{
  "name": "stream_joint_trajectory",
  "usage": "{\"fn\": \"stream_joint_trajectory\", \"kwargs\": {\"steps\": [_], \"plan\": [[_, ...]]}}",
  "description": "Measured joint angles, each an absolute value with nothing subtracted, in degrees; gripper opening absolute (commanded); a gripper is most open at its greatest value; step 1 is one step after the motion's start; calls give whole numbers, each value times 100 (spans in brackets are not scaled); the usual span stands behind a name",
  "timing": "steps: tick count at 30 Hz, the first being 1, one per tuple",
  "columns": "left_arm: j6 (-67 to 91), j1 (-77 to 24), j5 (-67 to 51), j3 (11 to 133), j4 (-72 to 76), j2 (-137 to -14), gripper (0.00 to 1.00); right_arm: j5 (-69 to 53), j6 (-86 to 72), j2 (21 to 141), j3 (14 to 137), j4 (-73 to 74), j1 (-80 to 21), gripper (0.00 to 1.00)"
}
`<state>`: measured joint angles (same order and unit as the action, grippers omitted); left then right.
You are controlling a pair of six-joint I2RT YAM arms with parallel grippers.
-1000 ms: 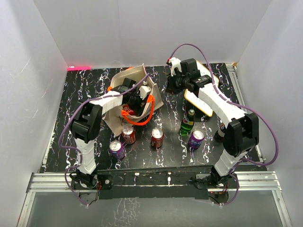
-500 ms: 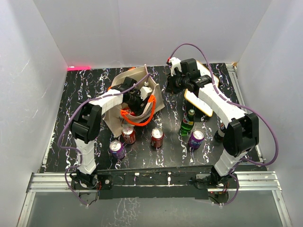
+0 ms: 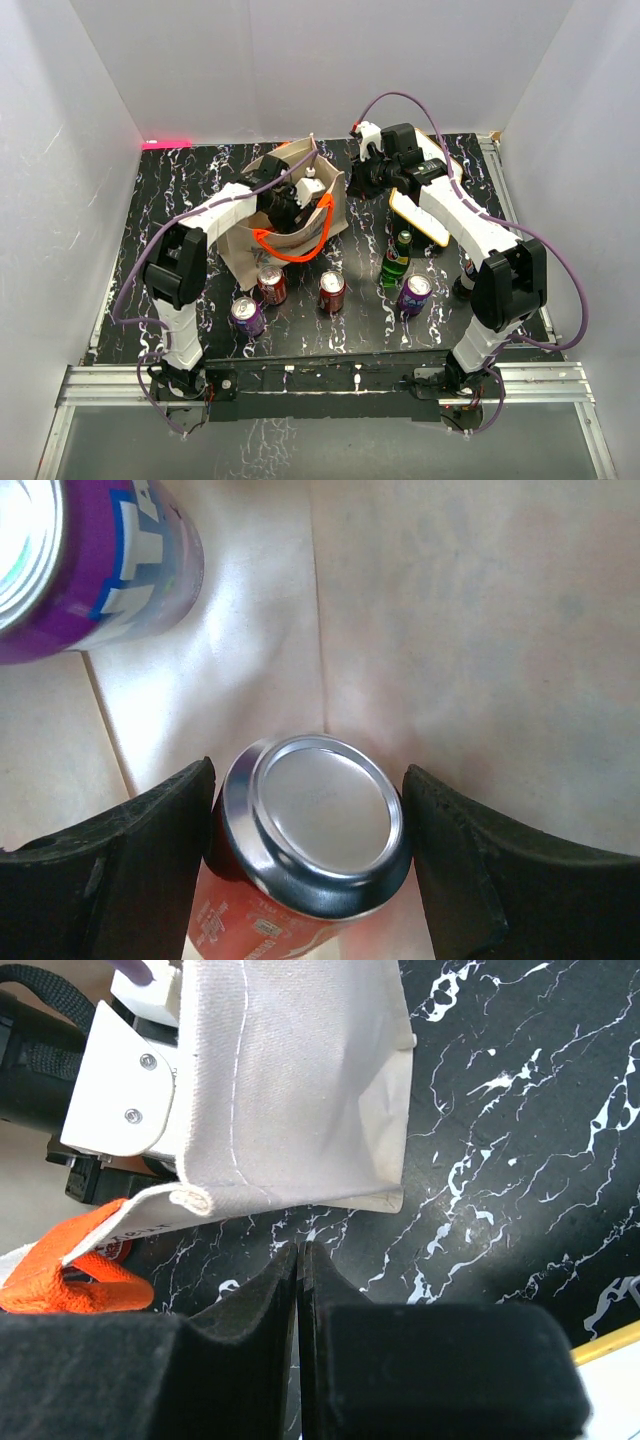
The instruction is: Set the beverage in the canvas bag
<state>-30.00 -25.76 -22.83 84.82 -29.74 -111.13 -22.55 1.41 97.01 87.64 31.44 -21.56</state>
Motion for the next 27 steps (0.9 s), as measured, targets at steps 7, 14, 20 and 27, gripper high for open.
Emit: {"fn": "stream_joint_trajectory", "kwargs": {"steps": [7, 14, 20, 27], "plan": [[-3052, -2578, -2300, 8744, -3249, -10975, 0, -2383, 150, 9699, 8764, 3142, -2156, 8], [-3251, -2593, -2322, 8816, -3649, -10519, 0, -2377, 209, 9644, 8761, 3144, -2156, 8], [-3293, -2606, -2331, 8827, -3850, -9942, 0, -2381, 294, 9561, 8761, 3144, -2156, 8], [-3153, -2554, -2324, 8827, -3868, -9467, 0, -2394, 298, 9561, 8794, 3146, -2156, 8]]}}
